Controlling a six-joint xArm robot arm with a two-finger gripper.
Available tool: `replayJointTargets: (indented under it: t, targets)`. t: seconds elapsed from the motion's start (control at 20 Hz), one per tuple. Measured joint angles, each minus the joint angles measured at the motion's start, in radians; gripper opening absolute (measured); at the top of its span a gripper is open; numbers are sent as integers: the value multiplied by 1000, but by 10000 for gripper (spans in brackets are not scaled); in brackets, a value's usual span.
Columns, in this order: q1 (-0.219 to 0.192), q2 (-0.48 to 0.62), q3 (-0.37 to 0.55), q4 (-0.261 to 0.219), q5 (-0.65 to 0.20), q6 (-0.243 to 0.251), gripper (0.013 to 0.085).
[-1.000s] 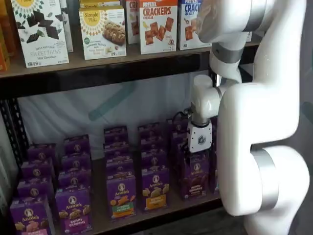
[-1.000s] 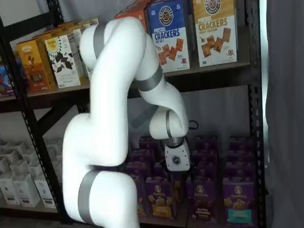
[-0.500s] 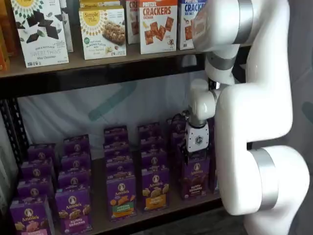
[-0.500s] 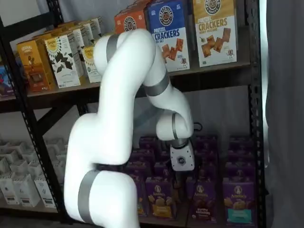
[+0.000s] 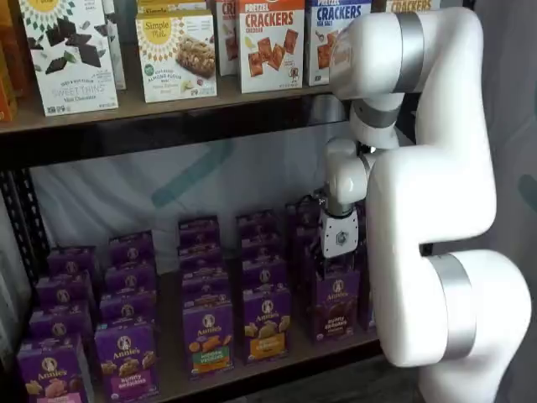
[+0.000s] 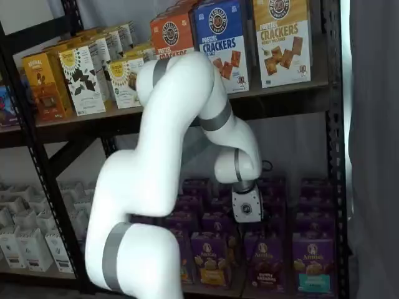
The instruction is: Pick up the purple box with a brown patch in the center, on the bottom shelf, the fifth box from the left
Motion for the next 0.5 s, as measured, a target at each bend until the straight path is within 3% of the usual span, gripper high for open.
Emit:
replayJointTargets:
  t: [0.5]
  targets:
    - [-16, 98, -161, 28, 55, -44, 850]
